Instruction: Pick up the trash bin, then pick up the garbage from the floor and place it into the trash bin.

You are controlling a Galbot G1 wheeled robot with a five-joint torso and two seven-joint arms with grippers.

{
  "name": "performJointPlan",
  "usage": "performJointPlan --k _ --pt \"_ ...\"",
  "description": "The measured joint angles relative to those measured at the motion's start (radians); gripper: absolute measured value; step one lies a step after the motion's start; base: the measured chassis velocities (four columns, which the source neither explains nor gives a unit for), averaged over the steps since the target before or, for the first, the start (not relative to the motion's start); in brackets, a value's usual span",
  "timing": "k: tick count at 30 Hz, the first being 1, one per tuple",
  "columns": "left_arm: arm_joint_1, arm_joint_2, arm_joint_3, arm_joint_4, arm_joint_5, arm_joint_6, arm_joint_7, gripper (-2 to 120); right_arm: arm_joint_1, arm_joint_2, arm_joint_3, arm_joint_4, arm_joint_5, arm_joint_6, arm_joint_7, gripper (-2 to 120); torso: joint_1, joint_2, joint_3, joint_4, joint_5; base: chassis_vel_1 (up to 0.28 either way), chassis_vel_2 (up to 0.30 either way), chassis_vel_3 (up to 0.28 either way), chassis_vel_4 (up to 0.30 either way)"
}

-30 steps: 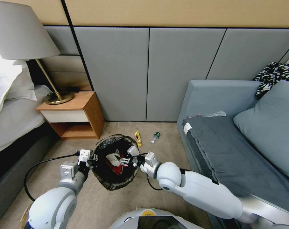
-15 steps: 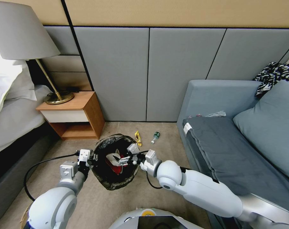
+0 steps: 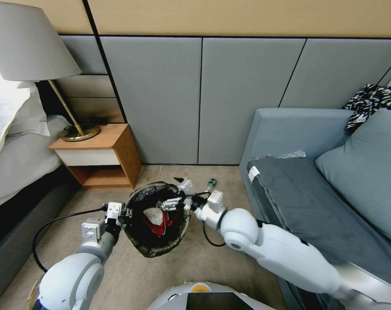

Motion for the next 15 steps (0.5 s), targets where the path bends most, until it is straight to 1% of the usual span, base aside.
performJointPlan --k 1,3,6,8,10,11,14,15 --pt "0.000 0.000 -0.001 0.002 0.000 0.000 0.000 1 -0.034 -0.008 0.011 0.005 -0.015 0.018 0.010 100 0.000 0.000 0.000 -0.0004 0.0000 0.000 0.000 0.000 0.000" --pt "0.000 0.000 -0.001 0.002 0.000 0.000 0.000 1 -0.057 -0.012 0.019 0.007 -0.024 0.029 0.021 100 0.000 0.000 0.000 -0.0002 0.0000 0.000 0.000 0.000 0.000" --pt "0.005 -0.006 -0.003 0.003 0.002 0.000 0.000 1 -0.110 -0.008 0.043 0.010 -0.042 0.069 0.084 100 0.000 0.000 0.000 0.0002 -0.0001 0.000 0.000 0.000 0.000" --pt "0.008 -0.010 -0.004 0.001 0.003 0.000 0.000 1 -0.127 0.000 0.057 0.007 -0.055 0.083 0.097 100 0.000 0.000 0.000 0.0003 -0.0001 0.000 0.000 0.000 0.000" --pt "0.010 -0.012 -0.008 -0.003 0.004 0.000 0.000 1 -0.174 0.014 0.105 -0.002 -0.102 0.108 0.105 100 0.000 0.000 0.000 0.0006 0.0000 0.000 0.000 0.000 0.000" --pt "0.010 -0.012 -0.008 -0.003 0.004 0.000 0.000 1 -0.174 0.014 0.105 -0.002 -0.102 0.108 0.105 100 0.000 0.000 0.000 0.0006 0.0000 0.000 0.000 0.000 0.000" --pt "0.021 -0.014 -0.016 -0.009 0.004 -0.001 0.000 1 -0.320 0.036 0.225 -0.009 -0.191 0.136 0.099 100 0.000 0.000 0.000 0.0000 0.0000 0.000 0.000 0.000 0.000" --pt "0.021 -0.014 -0.016 -0.009 0.004 -0.001 0.000 1 -0.320 0.036 0.225 -0.009 -0.191 0.136 0.099 100 0.000 0.000 0.000 0.0000 0.0000 0.000 0.000 0.000 0.000"
